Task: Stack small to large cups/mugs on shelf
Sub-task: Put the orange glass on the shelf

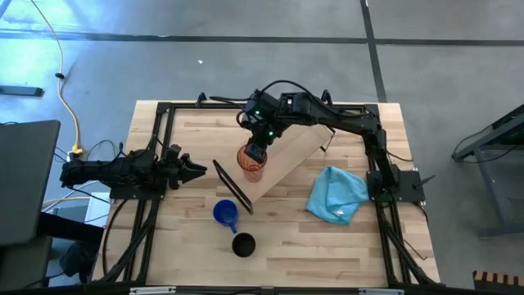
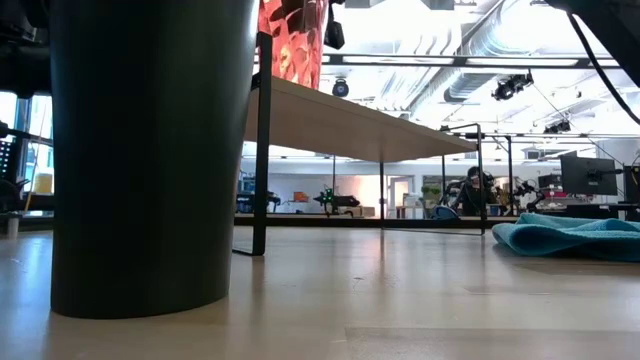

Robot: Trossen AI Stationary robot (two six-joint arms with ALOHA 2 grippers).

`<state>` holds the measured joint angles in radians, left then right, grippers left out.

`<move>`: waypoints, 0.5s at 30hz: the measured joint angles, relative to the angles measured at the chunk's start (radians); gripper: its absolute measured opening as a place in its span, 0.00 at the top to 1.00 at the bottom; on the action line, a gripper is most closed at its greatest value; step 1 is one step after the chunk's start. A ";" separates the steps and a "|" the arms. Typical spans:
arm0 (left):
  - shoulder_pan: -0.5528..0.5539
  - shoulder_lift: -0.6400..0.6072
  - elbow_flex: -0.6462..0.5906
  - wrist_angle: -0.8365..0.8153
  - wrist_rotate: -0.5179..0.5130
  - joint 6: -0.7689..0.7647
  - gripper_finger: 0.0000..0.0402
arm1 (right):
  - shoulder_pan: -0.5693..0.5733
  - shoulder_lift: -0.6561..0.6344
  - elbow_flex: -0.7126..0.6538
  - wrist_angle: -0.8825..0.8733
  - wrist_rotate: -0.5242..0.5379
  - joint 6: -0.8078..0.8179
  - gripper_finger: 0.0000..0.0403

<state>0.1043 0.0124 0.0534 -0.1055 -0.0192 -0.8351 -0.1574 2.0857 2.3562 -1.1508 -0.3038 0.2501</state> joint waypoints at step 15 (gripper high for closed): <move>0.000 0.000 0.000 0.000 0.000 0.000 0.61 | -0.019 0.000 0.000 0.031 -0.002 -0.004 0.74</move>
<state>0.1043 0.0124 0.0536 -0.1051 -0.0193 -0.8349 -0.1768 2.0857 2.3562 -1.1198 -0.3061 0.2457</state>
